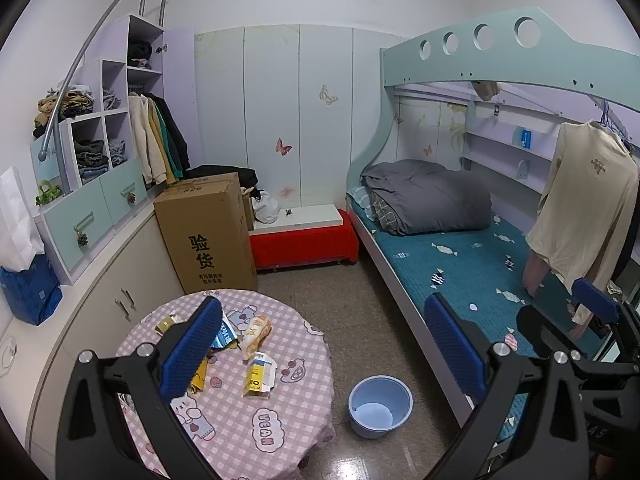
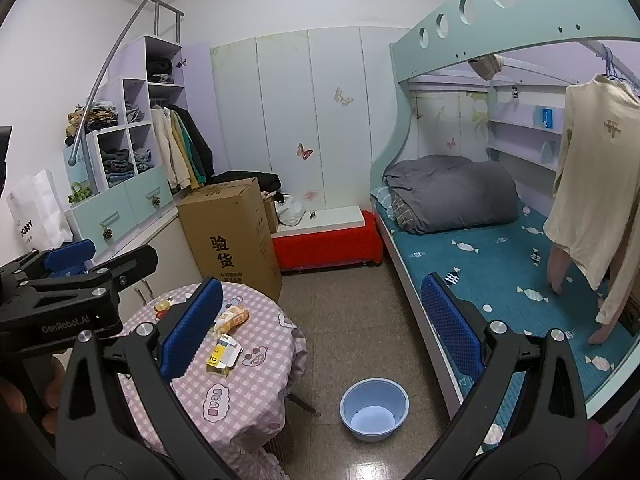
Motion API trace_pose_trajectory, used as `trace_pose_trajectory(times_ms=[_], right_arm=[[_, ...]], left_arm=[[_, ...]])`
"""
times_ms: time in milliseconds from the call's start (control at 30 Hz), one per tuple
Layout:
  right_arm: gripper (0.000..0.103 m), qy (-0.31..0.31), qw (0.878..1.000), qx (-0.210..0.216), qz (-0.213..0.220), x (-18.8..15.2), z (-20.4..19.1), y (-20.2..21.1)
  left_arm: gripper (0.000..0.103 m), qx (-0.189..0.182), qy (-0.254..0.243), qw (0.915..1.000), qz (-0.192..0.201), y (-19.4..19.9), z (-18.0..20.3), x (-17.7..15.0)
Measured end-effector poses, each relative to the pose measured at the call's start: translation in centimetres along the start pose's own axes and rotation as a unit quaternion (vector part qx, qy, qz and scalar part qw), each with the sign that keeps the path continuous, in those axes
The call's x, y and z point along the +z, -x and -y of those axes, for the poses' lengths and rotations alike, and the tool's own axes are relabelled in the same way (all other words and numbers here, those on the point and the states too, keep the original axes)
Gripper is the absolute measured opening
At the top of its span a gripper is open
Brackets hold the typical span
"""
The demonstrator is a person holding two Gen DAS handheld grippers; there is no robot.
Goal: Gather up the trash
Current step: 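Move both tools toward the trash-covered pink checkered table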
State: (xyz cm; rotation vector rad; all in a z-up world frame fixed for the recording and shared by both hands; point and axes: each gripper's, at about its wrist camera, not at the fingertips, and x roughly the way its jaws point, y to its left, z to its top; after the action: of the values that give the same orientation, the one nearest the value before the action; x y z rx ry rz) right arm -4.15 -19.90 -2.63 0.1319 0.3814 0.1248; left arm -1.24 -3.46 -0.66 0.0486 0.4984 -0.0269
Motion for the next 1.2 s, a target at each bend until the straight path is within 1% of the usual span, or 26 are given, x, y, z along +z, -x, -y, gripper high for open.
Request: trace_pose_trajectory(times_ms=[267,567,800,1200], right_arm=[[0.098,0.0,1.0,0.007,-0.006,-0.2,1.0,0.1],[0.098,0.001,1.0,0.013,-0.007,-0.3,1.5,0.3],[0.098,0.001,1.0,0.022,-0.017,-0.6,2.3,0.3],[0.098,0.006,0.998,0.047,-0.036,-1.2,1.6,-0.3]], left_arm=[[0.099,0.008,0.001,1.0,-0.005,0.1,1.4,-0.1],[0.099,0.016,0.005,0.9998,-0.012,0.1,2.1,-0.4],[0.099,0.024,0.01,0.9995,-0.02,0.2,2.6,-0.9],[0.099,0.046,0.024,0.998,-0.035,0.9,1.3,-2.1]])
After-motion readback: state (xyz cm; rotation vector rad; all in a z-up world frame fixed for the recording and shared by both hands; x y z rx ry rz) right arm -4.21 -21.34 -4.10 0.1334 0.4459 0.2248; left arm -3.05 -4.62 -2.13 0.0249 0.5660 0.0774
